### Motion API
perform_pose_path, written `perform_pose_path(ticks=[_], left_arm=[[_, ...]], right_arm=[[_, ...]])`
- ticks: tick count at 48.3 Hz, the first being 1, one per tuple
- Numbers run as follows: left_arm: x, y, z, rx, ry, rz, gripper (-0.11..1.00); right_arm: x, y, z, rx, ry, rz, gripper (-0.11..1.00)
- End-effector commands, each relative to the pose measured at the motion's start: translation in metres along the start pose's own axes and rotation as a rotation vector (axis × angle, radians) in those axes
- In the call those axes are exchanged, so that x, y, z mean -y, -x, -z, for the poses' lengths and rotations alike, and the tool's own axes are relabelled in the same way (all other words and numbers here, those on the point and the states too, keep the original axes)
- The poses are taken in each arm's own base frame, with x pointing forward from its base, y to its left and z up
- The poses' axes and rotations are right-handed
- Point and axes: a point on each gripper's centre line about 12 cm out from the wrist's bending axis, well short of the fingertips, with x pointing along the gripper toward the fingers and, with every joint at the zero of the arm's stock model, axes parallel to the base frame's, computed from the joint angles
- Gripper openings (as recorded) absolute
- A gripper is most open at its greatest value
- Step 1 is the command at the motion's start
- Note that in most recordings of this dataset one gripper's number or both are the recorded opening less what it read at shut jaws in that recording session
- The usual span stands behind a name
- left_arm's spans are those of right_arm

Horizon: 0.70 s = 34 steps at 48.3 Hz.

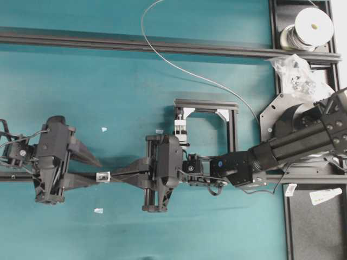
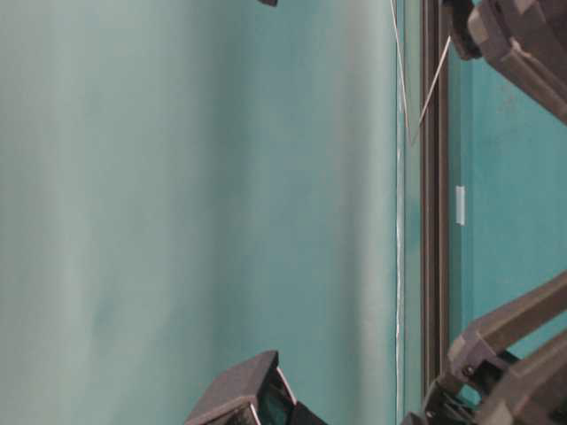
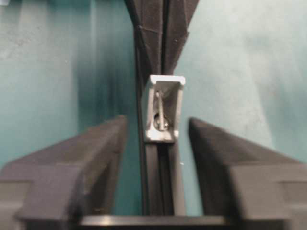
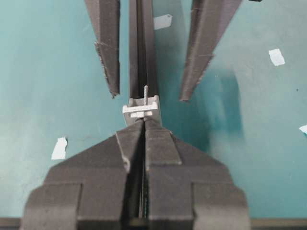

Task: Insert the wire through the hole in the metal fitting.
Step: 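Bring the left gripper to the far side of the bracket, then grasp the protruding wire tip with the left gripper beyond the bracket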

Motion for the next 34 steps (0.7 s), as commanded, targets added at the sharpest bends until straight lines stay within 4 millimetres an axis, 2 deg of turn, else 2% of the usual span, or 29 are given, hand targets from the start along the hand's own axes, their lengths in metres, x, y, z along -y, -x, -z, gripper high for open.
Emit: perform_pose_path(ticks=[1, 5, 10, 34], left_arm=[[0.0043, -0.0012, -0.0111, 0.023, 0.009, 0.01, 0.04], [0.0042, -0.0017, -0.0104, 0.011, 0.013, 0.007, -0.04], [0.0041, -0.0014, -0.0101, 0.005, 0.013, 0.006, -0.08], [0.0044, -0.0016, -0.0106, -0.013, 0.021, 0.002, -0.09]], right_arm=[[-0.0043, -0.0008, -0.0087, 0.026, -0.009, -0.01, -0.01], [-0.0046, -0.001, -0.0091, 0.028, -0.01, -0.011, -0.01], [-0.0041, -0.0009, -0.0081, 0.025, -0.01, -0.009, -0.01], [-0.0051, -0.0027, -0.0104, 0.024, -0.029, -0.011, -0.01]])
